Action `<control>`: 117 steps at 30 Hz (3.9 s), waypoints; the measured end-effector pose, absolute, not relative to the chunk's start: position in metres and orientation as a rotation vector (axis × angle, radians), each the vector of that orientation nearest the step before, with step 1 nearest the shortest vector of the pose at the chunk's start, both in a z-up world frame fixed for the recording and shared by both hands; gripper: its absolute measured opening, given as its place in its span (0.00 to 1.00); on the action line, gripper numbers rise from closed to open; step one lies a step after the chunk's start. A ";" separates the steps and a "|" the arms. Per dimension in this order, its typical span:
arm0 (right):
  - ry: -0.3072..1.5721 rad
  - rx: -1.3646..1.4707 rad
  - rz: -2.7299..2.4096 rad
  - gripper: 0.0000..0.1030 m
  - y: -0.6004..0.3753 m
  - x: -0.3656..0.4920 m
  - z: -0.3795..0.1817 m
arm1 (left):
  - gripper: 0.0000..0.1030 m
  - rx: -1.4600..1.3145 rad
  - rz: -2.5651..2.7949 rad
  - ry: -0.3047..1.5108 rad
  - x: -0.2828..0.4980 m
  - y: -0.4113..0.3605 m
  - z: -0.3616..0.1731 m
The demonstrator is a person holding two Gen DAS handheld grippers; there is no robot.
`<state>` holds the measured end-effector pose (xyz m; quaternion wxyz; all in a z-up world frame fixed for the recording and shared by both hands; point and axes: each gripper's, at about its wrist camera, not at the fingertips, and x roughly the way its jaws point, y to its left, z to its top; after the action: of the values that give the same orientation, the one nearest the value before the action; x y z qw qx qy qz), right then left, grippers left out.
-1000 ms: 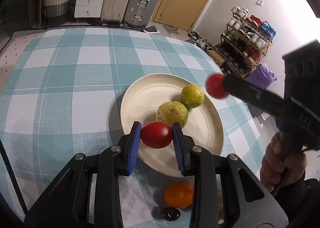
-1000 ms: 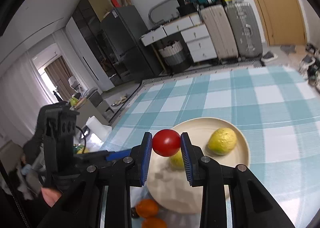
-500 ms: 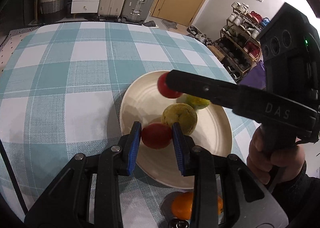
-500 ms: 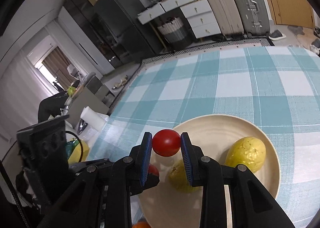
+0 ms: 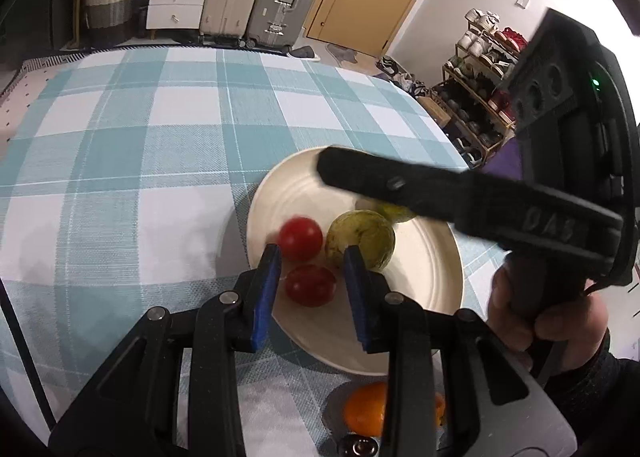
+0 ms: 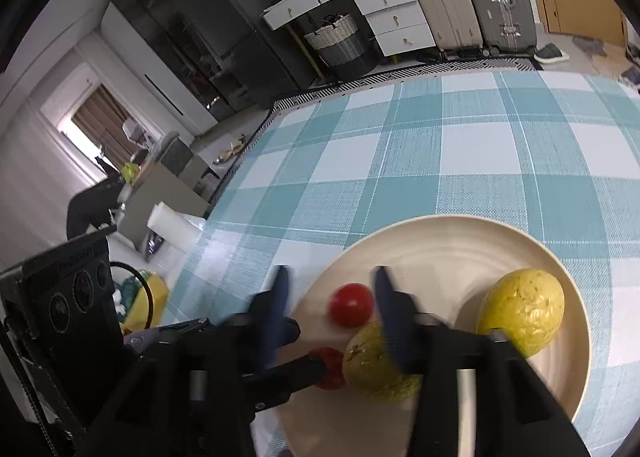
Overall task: Organize fruits
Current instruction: 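Lower both tomatoes onto the plate beside the citrus and open both grippers, then withdraw both grippers from the plate toward the remaining fruits, then lower the left gripper around the large orange and close it, then grasp the smaller orange with the right gripper while the left holds its orange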
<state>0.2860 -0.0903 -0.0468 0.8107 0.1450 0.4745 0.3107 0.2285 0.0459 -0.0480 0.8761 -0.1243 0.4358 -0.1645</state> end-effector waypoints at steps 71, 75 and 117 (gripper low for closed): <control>0.667 0.185 0.554 1.00 -0.175 0.073 -0.024 | 0.99 -0.282 -0.321 0.954 0.119 0.030 -0.059; 0.685 0.199 0.553 1.00 -0.178 0.079 -0.030 | 0.98 -0.316 -0.347 0.986 0.129 0.031 -0.068; 0.784 0.253 0.629 1.00 -0.169 0.106 -0.056 | 0.35 -0.531 -0.530 1.078 0.156 0.040 -0.089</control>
<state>0.1055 -0.1693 -0.0559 0.8688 0.1211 0.3745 0.3004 0.1558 0.0403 -0.0886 0.7920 -0.2467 0.5012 -0.2463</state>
